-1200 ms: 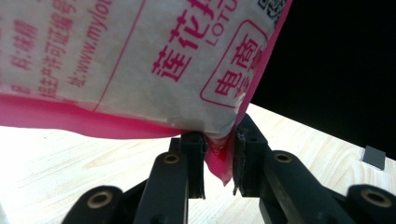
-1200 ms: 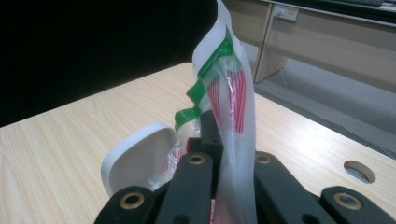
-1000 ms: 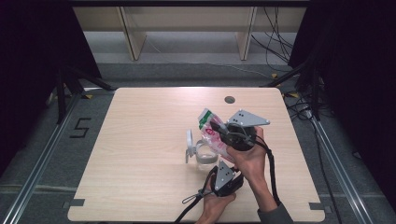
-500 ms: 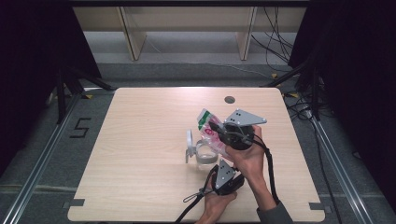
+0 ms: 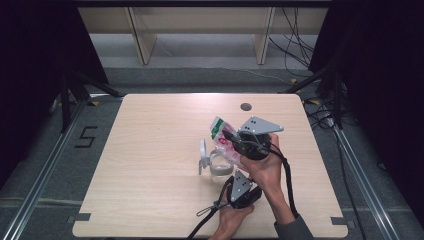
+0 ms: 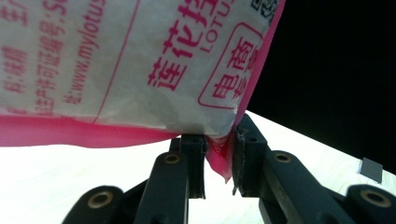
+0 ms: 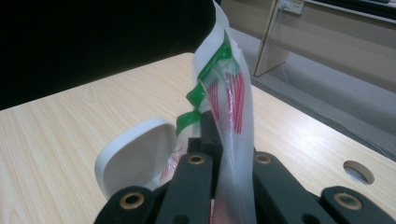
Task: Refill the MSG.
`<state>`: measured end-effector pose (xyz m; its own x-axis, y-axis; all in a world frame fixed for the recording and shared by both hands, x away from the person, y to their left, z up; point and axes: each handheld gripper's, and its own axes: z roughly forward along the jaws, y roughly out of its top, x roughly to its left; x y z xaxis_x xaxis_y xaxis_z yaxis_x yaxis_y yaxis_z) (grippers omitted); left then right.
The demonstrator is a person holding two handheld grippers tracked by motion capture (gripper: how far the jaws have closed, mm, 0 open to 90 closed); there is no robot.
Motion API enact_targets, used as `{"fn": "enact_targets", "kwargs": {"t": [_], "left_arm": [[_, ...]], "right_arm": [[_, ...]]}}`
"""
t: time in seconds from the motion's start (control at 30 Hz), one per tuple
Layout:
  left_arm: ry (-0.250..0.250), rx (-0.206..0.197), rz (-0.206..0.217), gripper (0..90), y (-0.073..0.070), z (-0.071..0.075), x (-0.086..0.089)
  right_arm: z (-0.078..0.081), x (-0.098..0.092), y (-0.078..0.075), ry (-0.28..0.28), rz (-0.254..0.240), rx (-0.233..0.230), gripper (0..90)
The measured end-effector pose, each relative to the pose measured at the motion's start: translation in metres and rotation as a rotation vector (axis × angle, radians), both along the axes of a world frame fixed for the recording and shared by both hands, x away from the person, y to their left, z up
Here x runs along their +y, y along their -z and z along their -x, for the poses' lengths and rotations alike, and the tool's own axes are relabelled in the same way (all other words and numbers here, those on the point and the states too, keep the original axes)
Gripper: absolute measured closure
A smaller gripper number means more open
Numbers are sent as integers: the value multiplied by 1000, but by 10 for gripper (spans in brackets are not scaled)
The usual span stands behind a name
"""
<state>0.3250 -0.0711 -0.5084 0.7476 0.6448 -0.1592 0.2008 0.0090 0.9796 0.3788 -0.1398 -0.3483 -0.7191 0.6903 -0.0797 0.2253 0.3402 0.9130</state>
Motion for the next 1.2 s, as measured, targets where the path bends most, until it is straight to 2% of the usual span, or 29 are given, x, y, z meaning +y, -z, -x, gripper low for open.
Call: {"fn": "enact_targets", "kwargs": {"t": [0.07, 0.13, 0.2, 0.23, 0.4, 0.47, 0.7, 0.83, 0.9, 0.93, 1.0, 1.07, 1.1, 1.2], "left_arm": [[-1, -1, -1, 764, 0, 0, 0], [0, -1, -3, 764, 0, -1, 0], [1, -1, -1, 764, -1, -1, -1], [2, -2, 0, 764, -1, -1, -1], [0, 3, 5, 765, 0, -1, -2], [0, 1, 5, 765, 0, -1, -2], [1, 0, 6, 765, 0, -2, -2], [4, -1, 8, 765, -1, -2, -3], [7, 2, 11, 765, -1, -2, -3], [6, 0, 13, 765, 0, -3, -3], [4, -1, 9, 765, -1, -2, -3], [4, -2, 12, 765, 0, -3, -3], [7, 0, 12, 765, 0, -3, -3], [6, 0, 10, 765, 0, -2, -3]], "right_arm": [[1, 0, 0, 1, 2, 7, 900], [-1, 0, 0, -9, -1, -5, 900], [0, 0, 0, 6, -2, -6, 900], [0, 1, 0, 3, -2, 7, 900], [-1, 1, 0, -3, 17, -2, 900], [0, 2, 0, -1, 12, 11, 900], [-2, 2, 0, 2, 24, -12, 900], [-1, 2, 0, 4, 24, -5, 900], [-2, 2, 0, 2, 23, -19, 900], [-1, 2, 0, -1, 23, 1, 900], [-2, 2, 1, 6, 18, -20, 900], [-1, 2, 0, 4, 27, -11, 900], [0, 3, 1, 5, 21, 12, 900], [-1, 4, 1, -3, 21, 10, 900]]}}
